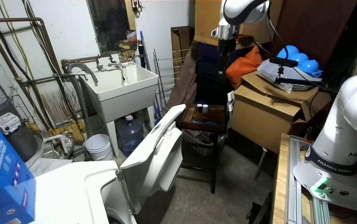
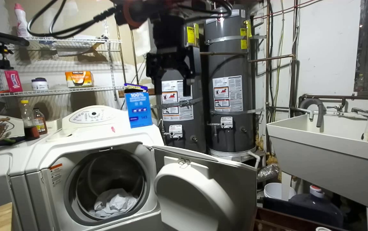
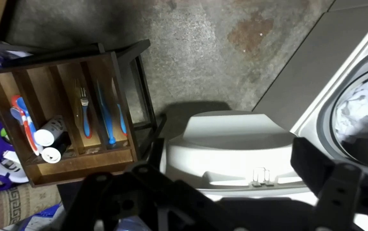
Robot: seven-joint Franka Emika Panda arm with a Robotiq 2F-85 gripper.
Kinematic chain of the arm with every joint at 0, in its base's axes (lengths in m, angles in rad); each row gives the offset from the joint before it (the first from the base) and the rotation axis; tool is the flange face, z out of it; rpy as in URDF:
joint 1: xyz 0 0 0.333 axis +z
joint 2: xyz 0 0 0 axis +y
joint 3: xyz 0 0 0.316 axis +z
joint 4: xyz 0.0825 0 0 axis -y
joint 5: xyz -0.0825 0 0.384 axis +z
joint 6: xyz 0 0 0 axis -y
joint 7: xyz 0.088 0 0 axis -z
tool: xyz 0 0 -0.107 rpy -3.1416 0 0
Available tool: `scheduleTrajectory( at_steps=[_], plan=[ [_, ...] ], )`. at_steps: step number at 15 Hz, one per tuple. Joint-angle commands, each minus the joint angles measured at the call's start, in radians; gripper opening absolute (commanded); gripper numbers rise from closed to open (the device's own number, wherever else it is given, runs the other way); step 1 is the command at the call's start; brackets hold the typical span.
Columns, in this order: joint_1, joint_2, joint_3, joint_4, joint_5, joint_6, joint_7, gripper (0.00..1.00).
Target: Pick up the blue spoon from the table and put it on top of the washing machine on the right.
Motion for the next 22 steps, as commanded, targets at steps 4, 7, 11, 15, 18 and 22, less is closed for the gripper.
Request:
scheduleTrajectory(
  at_steps=[4,7,11,15,18,22],
  plan=[
    [-0.058,0.158,0.037,-0.011,-0.058,0.115,0.025,1.00],
    [-0.061,0.182,0.041,-0.002,-0.060,0.123,0.028,1.00],
    [-0.065,0.182,0.052,-0.107,-0.131,0.377,0.039,1.00],
    [-0.106,0.310,0.024,-0.163,-0.328,0.699,0.112,1.00],
    [-0.132,0.465,-0.023,-0.110,-0.443,0.783,0.198,1.00],
    [-0.145,0.449,-0.016,-0.139,-0.400,0.758,0.166,1.00]
  ],
)
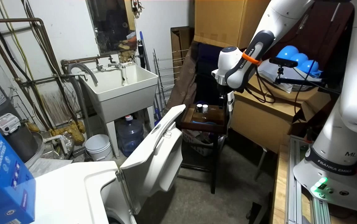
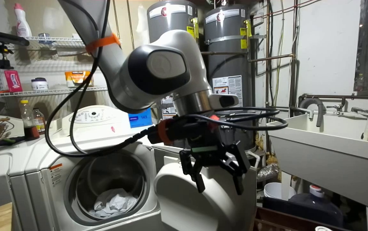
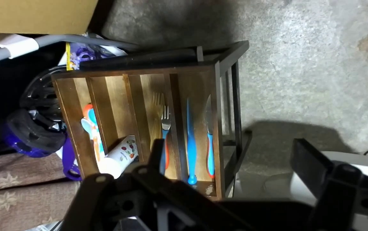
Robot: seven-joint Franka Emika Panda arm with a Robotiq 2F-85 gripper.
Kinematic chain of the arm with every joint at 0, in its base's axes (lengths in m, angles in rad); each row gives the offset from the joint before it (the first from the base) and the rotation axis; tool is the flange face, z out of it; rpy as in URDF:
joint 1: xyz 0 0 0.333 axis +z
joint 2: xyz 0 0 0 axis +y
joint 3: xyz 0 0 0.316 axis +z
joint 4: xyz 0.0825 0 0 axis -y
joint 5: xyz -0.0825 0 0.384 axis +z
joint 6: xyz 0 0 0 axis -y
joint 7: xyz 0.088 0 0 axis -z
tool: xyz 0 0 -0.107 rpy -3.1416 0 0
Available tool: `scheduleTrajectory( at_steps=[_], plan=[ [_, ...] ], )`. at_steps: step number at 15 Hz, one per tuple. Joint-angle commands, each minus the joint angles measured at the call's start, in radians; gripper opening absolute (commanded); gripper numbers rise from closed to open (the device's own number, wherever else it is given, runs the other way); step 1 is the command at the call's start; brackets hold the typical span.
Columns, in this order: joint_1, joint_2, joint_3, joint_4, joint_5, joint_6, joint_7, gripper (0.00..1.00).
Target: Pick up the blue spoon from the table and put it on top of the washing machine on the right.
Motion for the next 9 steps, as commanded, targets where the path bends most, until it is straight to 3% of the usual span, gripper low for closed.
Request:
scheduleTrajectory(
  at_steps=[1,4,9],
  plan=[
    [-0.008,-0.005,0.011,0.002,-0.002,-0.004,0.000,1.00],
    [-0.007,-0.023,0.017,0.002,-0.002,-0.004,0.000,1.00],
    [-0.039,0.164,0.030,0.128,0.022,0.117,-0.030,1.00]
  ],
)
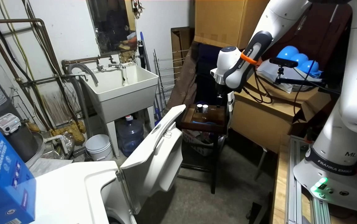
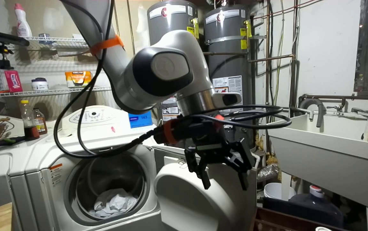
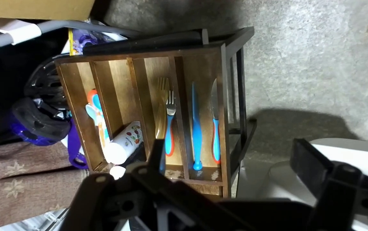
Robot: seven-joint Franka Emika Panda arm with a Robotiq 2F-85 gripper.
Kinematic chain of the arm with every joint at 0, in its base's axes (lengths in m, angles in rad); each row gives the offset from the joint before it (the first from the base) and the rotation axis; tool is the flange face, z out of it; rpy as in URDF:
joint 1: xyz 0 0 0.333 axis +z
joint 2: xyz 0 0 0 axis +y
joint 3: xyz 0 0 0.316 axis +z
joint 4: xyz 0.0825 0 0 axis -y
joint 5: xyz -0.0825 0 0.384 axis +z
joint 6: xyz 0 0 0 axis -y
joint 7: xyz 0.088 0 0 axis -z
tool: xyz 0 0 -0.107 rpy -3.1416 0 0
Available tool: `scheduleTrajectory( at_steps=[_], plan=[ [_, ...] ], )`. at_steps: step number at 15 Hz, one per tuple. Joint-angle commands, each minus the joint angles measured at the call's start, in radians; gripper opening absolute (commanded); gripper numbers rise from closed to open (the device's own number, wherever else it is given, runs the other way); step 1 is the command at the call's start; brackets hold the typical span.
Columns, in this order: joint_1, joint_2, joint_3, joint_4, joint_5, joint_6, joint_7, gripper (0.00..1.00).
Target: Pick up the blue spoon from the table and put it on top of the washing machine on the right.
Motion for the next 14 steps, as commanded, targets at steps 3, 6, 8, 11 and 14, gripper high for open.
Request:
scheduleTrajectory(
  at_steps=[3,6,8,11,14],
  plan=[
    [-0.078,0.259,0.060,0.199,0.041,0.068,-0.088,1.00],
    [-0.112,0.367,0.092,0.290,0.062,0.038,-0.094,1.00],
    [-0.132,0.432,0.106,0.359,0.102,0.013,-0.067,1.00],
    [-0.116,0.412,0.086,0.317,0.085,0.044,-0.068,1.00],
    [-0.119,0.430,0.087,0.339,0.089,0.042,-0.067,1.00]
  ],
)
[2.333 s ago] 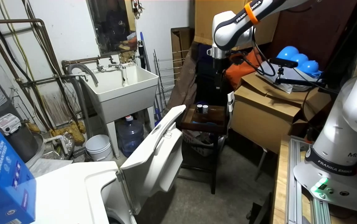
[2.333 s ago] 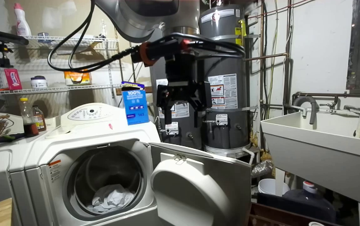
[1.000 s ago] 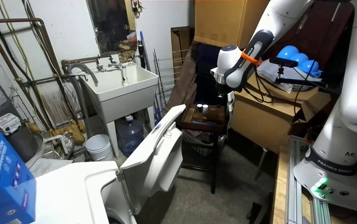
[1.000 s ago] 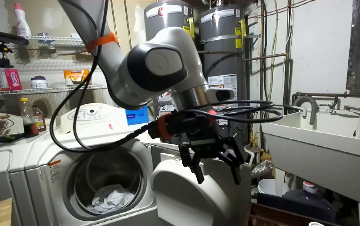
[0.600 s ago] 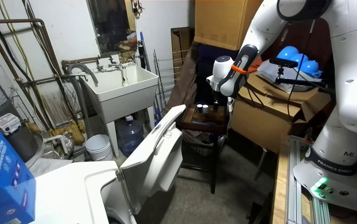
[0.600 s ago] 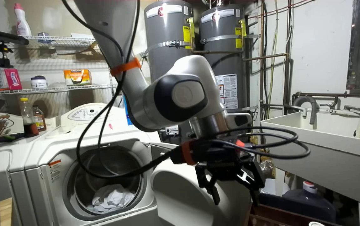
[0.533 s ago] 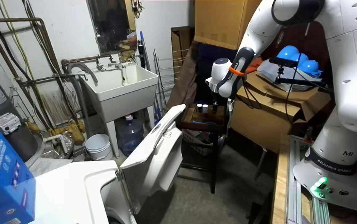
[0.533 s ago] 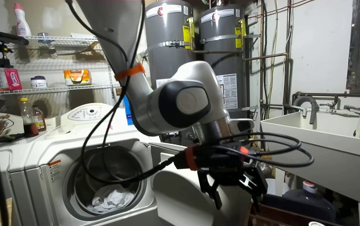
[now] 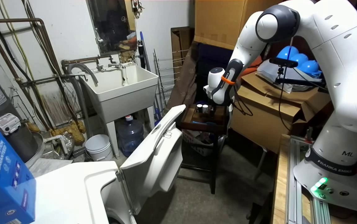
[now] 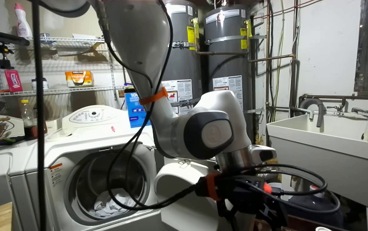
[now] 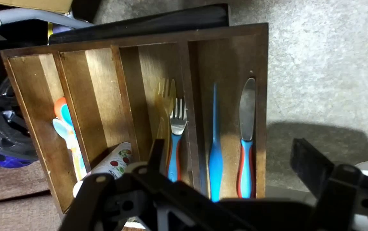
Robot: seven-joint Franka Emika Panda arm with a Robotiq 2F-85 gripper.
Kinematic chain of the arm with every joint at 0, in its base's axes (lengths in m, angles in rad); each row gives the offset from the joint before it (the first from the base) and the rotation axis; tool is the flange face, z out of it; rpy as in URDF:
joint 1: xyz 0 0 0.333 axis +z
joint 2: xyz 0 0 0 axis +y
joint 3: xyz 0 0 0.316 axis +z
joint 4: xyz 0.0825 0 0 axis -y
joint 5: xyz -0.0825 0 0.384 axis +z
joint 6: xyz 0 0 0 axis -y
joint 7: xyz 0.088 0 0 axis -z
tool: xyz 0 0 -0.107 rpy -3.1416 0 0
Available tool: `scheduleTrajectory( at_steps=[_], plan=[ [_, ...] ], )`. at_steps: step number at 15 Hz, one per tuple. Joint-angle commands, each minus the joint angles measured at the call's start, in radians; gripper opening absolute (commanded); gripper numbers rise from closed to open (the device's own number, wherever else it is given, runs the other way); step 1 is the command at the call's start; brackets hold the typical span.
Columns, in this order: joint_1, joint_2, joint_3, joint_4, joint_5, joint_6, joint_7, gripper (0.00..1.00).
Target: Pick up the blue spoon from the table and put it on top of the washing machine on the right.
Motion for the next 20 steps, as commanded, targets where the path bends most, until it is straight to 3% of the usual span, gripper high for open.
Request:
scheduleTrajectory(
  at_steps=[1,7,14,16,20],
  plan=[
    [0.002,-0.001,-0.001,0.002,0.006,-0.004,-0.005,1.00],
    [0.010,0.015,-0.012,0.019,0.005,-0.012,0.003,1.00],
    [-0.044,0.095,0.008,0.102,0.031,-0.040,-0.015,0.96],
    [-0.070,0.124,0.024,0.144,0.045,-0.072,-0.027,0.71],
    [-0.070,0.168,0.030,0.203,0.049,-0.118,-0.022,0.40]
  ],
)
